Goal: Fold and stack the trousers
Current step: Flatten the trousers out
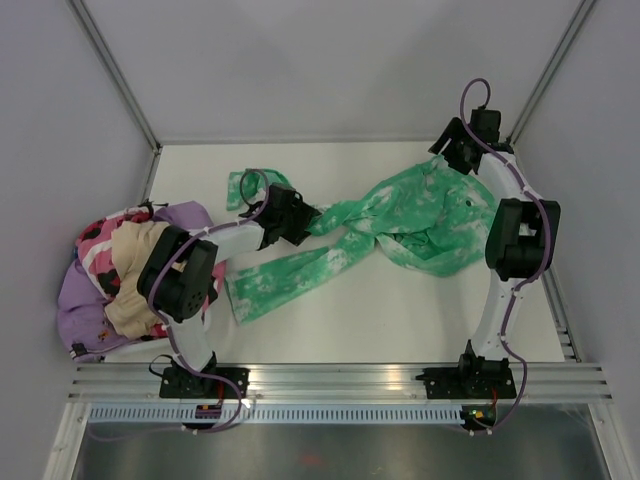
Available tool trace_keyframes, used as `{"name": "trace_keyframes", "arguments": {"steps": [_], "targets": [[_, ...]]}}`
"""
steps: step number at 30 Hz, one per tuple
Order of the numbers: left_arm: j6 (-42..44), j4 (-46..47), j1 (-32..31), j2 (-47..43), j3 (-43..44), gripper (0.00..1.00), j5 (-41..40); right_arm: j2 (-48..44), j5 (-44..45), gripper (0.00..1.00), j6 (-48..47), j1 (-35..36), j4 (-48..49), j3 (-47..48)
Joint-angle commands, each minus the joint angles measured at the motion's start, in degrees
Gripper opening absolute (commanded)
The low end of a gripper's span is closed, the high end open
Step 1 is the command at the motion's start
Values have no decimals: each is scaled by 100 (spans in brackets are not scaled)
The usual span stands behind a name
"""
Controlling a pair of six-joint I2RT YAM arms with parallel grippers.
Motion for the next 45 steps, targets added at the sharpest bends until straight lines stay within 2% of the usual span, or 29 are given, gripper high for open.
{"name": "trace_keyframes", "arguments": {"steps": [1, 9, 13, 15, 16, 17, 18, 20, 21, 23, 24, 26, 27, 29, 30, 31, 32, 33, 34, 35, 36, 38, 39, 40, 41, 42, 44, 45], "targets": [[-814, 1260, -42, -60, -412, 70, -492, -376, -222, 78, 125, -28, 311, -55], [-1139, 1155, -121, 432, -429, 69, -509, -455, -301, 78, 231, -19, 320, -186], [-947, 1076, -147, 292, -474, 30, -676, -683, -143, 78, 135, -54, 311, -397], [-466, 962, -139, 161, -403, 22, -755, -780, -29, 78, 108, -71, 303, -573], [-262, 822, -139, 99, -238, 9, -860, -824, -11, 78, 91, -72, 311, -686], [88, 568, -139, 37, -88, 3, -939, -851, 15, 78, 90, -72, 311, -740], [239, -209, -139, -103, 270, 2, -1036, -903, 76, 77, 82, -98, 268, -784], [599, -1126, -139, -288, 720, 2, -1492, -956, 138, 77, 82, -124, 189, -863], [662, -2236, -139, -489, 1296, 2, -1859, -1035, 191, 77, 82, -159, 180, -933], [689, -3323, -139, -674, 1932, 2, -2178, -1184, 279, 76, 99, -221, 179, -995], [706, -4181, -147, -754, 2535, 2, -2284, -1237, 296, 76, 99, -299, 179, -1065], [907, -4837, -226, -895, 3162, 2, -2687, -1334, 340, 76, 108, -370, 214, -1153], [1109, -5075, -270, -869, 3827, 2, -2837, -1404, 341, 76, 134, -440, 223, -1197], [1896, -5515, -358, -484, 4629, 3, -2988, -1448, 358, 76, 152, -493, 189, -1250], [2232, -5647, -358, -247, 5529, 9, -2857, -1449, 376, 76, 143, -528, 171, -1259], [2680, -5961, -332, 356, 6000, 13, -2839, -1466, 402, 76, 108, -546, 153, -1259], [2719, -6234, -297, 701, 6909, 14, -2891, -1466, 489, 76, 82, -564, 127, -1267], [2737, -6411, -253, 1018, 7214, 17, -2891, -1466, 525, 76, 64, -572, 118, -1276], [2789, -6448, -53, 1299, 7348, 22, -2717, -1431, 534, 76, 64, -590, 118, -1276], [2868, -6274, 80, 1746, 7410, 23, -2446, -1387, 517, 76, 55, -607, 127, -1276], [2755, -6194, 203, 1942, 7358, 25, -1930, -1352, 499, 76, 64, -616, 127, -1250], [2641, -5983, 511, 2302, 7340, 27, -1417, -1273, 377, 76, 55, -634, 161, -1224], [2623, -5965, 555, 2557, 7375, 35, -1267, -1264, 306, 76, 3, -643, 188, -1224], [2657, -5947, 582, 2611, 7358, 48, -1152, -1264, 245, 76, -67, -634, 232, -1250], [2736, -5964, 582, 2603, 7314, 63, -1160, -1247, 192, 76, -190, -634, 293, -1259], [2780, -5982, 582, 2464, 7270, 85, -1160, -1229, 174, 76, -304, -634, 320, -1293], [3052, -5912, 573, 2139, 6947, 92, -1204, -1159, 95, 77, -646, -634, 425, -1311], [3105, -5842, 573, 1667, 6753, 93, -1291, -1115, 34, 77, -744, -651, 434, -1285]]}}
